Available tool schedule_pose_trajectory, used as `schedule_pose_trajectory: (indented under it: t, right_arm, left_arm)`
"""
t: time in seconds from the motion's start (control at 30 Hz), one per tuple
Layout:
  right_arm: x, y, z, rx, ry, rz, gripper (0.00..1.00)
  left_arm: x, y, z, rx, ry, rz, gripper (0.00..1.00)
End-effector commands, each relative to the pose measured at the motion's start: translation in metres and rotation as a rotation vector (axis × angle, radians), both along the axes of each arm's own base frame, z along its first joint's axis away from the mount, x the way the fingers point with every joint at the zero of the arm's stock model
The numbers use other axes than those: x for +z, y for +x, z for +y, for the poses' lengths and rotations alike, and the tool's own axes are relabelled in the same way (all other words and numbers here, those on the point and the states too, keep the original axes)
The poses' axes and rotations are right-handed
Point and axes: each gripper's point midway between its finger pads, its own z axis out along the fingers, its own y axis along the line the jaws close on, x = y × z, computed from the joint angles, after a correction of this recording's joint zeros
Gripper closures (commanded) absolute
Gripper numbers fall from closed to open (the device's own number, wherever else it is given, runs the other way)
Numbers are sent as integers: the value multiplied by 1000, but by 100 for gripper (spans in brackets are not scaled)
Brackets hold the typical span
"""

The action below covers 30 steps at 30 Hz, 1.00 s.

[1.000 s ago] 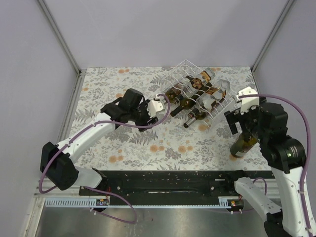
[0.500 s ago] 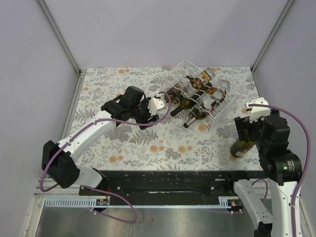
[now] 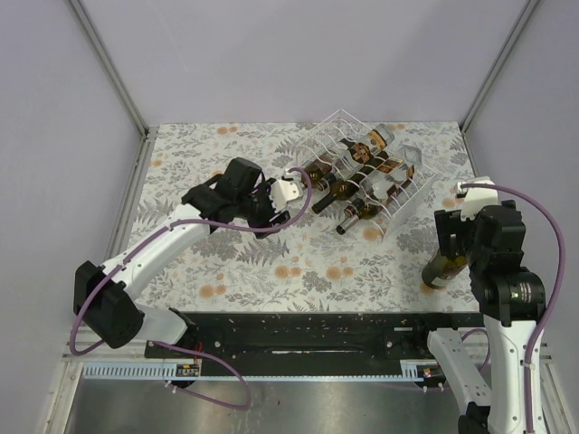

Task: Put the wine bottle on the wine rack
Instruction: Adjust the wine bottle in the wine rack, then pick up the wine bottle from the center of the board.

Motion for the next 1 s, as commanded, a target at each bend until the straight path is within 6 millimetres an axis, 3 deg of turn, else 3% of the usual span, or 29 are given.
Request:
schedule_pose_trajectory:
  t: [0.0, 0.17, 0.33, 0.8, 0.97]
  right_arm:
    - [-4, 6, 1, -18, 35, 17, 2]
    - [-16, 11, 6, 1, 52, 70, 11]
    - [-16, 9, -3, -42, 50, 91, 27]
    - [-30, 15, -10, -66, 40, 128, 44]
    - [-28, 18, -14, -82, 30, 113, 56]
  left_arm:
    - [22, -5, -6, -32, -69, -38, 36]
    - [24, -9, -6, -46, -81, -38, 36]
    - [24, -13, -6, -54, -90, -35, 36]
    - [26, -18, -5, -69, -100, -38, 35]
    - [25, -19, -6, -69, -102, -33, 35]
